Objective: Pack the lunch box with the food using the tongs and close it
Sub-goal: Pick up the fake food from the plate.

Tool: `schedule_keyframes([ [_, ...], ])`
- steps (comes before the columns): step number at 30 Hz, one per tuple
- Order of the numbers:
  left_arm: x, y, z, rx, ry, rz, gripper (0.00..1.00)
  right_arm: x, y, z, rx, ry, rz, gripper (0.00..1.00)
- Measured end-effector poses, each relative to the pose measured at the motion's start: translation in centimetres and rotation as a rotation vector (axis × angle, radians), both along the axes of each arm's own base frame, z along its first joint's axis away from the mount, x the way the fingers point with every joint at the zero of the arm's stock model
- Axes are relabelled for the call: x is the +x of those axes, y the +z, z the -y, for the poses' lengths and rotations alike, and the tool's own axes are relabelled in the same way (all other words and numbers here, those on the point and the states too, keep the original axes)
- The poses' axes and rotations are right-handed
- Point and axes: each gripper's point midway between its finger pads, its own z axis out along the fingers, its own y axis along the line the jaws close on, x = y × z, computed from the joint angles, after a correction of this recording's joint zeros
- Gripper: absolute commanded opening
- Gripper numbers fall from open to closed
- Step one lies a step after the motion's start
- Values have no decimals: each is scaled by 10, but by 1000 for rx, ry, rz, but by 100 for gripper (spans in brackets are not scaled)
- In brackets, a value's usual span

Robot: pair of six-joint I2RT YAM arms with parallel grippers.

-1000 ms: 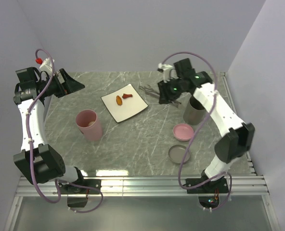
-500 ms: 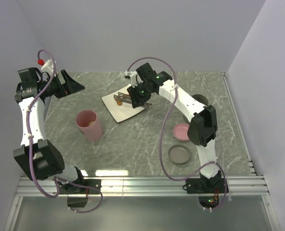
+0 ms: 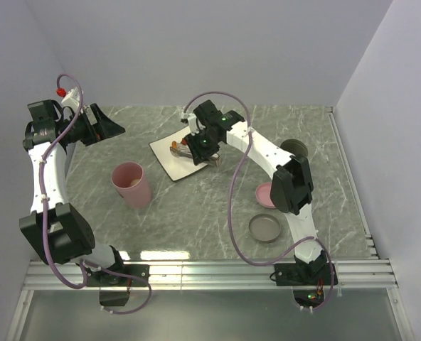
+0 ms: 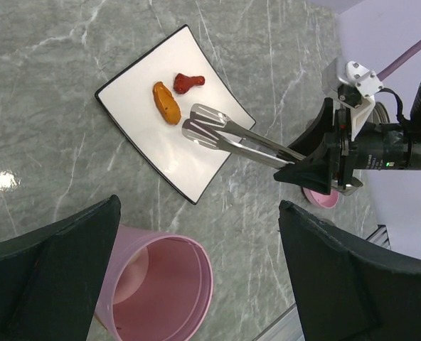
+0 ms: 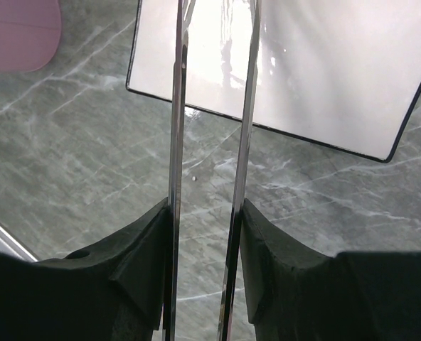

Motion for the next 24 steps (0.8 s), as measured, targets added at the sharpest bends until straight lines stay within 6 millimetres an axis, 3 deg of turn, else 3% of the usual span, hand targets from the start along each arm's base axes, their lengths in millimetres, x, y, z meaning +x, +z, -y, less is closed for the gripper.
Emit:
schedule_keyframes([
  [13, 0, -1, -1, 12, -1, 6, 99, 6, -46, 2, -90, -38, -42, 52],
  [24, 4, -7, -3, 11, -1, -9, 99, 21, -45, -11, -64, -41, -18, 52],
])
